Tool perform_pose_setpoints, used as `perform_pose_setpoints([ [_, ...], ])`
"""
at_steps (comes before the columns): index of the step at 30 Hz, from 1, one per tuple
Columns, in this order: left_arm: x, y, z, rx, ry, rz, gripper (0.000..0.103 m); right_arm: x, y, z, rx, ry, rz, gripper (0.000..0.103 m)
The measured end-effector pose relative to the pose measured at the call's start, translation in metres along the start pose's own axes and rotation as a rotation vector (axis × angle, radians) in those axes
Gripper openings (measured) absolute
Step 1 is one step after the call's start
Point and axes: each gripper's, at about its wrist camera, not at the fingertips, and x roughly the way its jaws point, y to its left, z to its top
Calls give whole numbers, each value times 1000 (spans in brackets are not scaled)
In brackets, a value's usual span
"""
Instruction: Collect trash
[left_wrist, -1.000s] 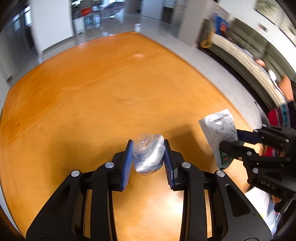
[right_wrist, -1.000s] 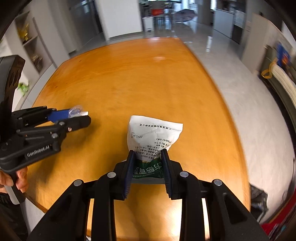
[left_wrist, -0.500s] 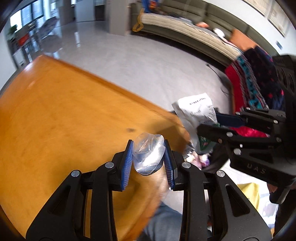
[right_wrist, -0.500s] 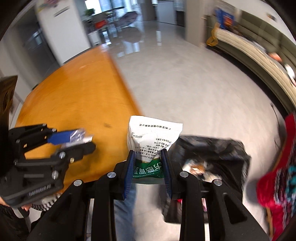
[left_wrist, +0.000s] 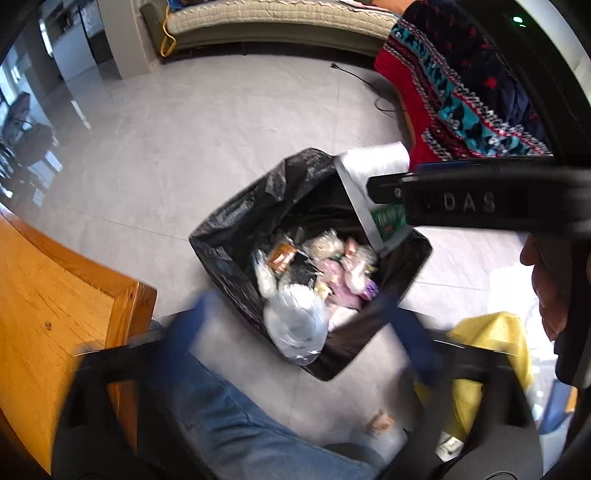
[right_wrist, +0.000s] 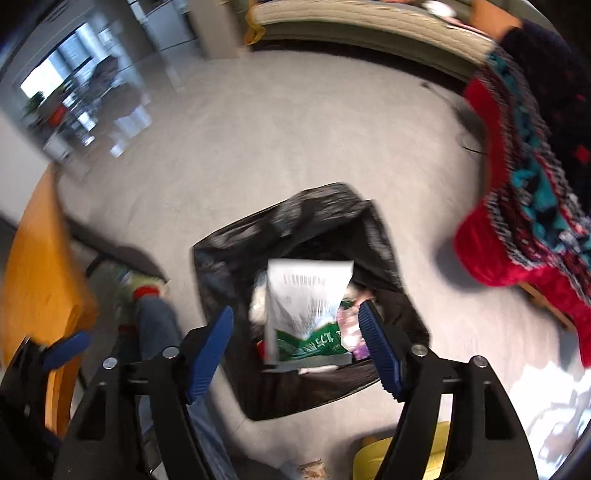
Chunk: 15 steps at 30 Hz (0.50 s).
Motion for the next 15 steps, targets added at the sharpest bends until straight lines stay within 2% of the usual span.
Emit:
perform_pose_setpoints([
  [1, -1, -5, 1, 17, -23, 23, 97, 0, -7, 2, 16, -6, -3, 72],
  [6, 0, -11, 3, 22, -37, 33, 97, -3, -9, -2, 12, -15, 20, 72],
  [11, -10, 12, -3, -38, -45, 16, 97, -5, 9, -6, -21, -15, 52, 72],
  [15, -23, 30, -12, -82, -64, 19, 97, -15, 36, -6, -68, -37, 70, 77],
])
